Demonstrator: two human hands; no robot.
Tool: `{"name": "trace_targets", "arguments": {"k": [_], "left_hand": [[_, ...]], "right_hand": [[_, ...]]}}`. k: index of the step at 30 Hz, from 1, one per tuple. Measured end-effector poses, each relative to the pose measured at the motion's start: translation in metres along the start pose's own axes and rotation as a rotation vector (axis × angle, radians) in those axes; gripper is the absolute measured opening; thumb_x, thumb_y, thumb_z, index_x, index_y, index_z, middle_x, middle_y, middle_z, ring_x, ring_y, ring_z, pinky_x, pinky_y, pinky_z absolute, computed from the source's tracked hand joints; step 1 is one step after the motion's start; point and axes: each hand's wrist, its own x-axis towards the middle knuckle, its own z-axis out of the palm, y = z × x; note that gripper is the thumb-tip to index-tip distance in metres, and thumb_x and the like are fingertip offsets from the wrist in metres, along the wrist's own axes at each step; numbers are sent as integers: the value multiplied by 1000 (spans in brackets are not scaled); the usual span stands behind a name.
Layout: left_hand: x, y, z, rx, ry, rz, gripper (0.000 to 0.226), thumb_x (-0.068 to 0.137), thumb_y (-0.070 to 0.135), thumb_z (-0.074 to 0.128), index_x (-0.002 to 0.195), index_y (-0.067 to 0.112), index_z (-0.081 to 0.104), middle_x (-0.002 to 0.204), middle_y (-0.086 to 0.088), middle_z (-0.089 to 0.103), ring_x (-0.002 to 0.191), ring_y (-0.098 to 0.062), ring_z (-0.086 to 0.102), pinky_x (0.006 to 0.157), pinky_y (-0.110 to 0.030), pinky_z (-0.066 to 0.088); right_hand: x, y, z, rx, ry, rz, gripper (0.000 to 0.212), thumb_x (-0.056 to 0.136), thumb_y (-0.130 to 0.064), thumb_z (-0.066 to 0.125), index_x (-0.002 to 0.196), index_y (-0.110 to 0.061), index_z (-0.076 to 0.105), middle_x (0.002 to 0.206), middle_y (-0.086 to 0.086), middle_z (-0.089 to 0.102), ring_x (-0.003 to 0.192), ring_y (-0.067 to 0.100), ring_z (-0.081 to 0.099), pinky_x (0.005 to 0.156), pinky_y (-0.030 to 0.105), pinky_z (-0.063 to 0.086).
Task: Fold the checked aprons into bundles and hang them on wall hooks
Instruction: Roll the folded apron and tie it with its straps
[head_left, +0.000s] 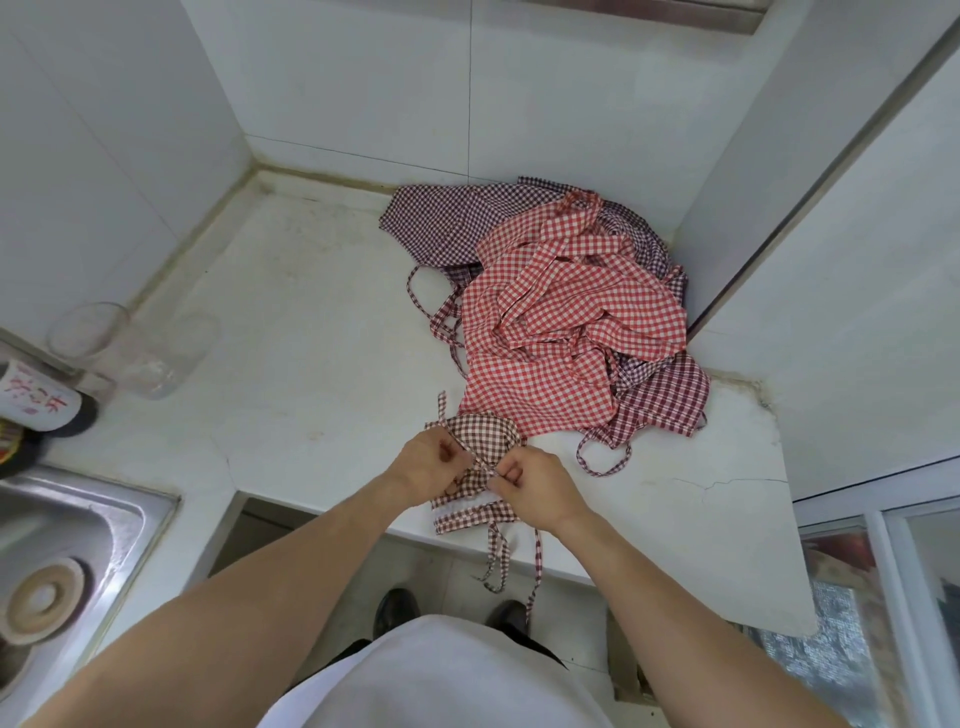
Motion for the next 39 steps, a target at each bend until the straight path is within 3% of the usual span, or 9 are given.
{"name": "trace_targets", "arguments": {"k": [7,14,17,22,26,30,32,35,39], "left_hand": [[-1,-1,13,123,90,107,13,90,22,70,82,21,61,73,11,60,70,-8,56,58,-12,39],[1,-4,3,-3,-2,16,12,101,20,53,89,19,50,78,-1,67,63,-15,61,65,-29,54],[0,-3,-1,-98,-38,-32,12,103,16,47,92,14,47,77,-4,68,60,-15,62,63,-29,56],[3,8,-2,-191,-21,-170,14,99,17,53,93,5,59,74,-9,70,59,-20,66,66,-34,60],[7,20,-2,-72,-15,-204,49,92,57,58,86,9,63,77,-8,72,63,-21,69,57,-29,57],[14,15,5,135,59,-130,41,101,45,47,96,7,62,81,-9,72,59,-18,66,67,-34,61],[17,11,8,192,93,-121,38,104,38,43,102,6,63,91,-13,72,70,-23,68,76,-37,60],[17,11,10,221,100,-99,39,104,36,42,109,5,65,103,-16,72,92,-31,69,87,-39,56],[17,9,15,180,143,-127,39,103,34,44,105,2,67,105,-16,71,97,-30,67,86,-34,53]], "right_hand": [[2,1,-2,63,-52,59,8,88,-22,71,89,-21,64,82,-7,66,75,7,61,70,23,52],[4,0,-1,49,-49,65,7,91,-23,68,93,-16,66,86,0,69,80,16,64,73,28,53],[6,1,-1,66,-60,76,9,92,-25,68,92,-17,65,85,0,68,76,14,62,70,25,51],[7,-3,-3,37,-74,58,11,91,-28,68,89,-18,64,78,-6,65,70,9,58,65,23,48],[8,-2,-5,-163,-105,-54,22,93,-29,65,83,-10,60,74,0,58,68,15,52,63,33,44],[5,-1,-1,-440,-114,-228,27,103,-32,45,98,-9,58,95,8,60,84,23,54,67,32,37],[3,1,0,-478,-144,-250,33,106,-30,36,100,-8,60,95,8,63,84,24,57,69,34,39],[0,7,-1,-433,-165,-272,33,106,-29,35,82,-15,53,76,1,57,69,22,54,64,36,41],[-5,8,3,-445,-154,-312,29,103,-26,42,75,-17,48,69,0,55,60,19,50,58,33,37]]}}
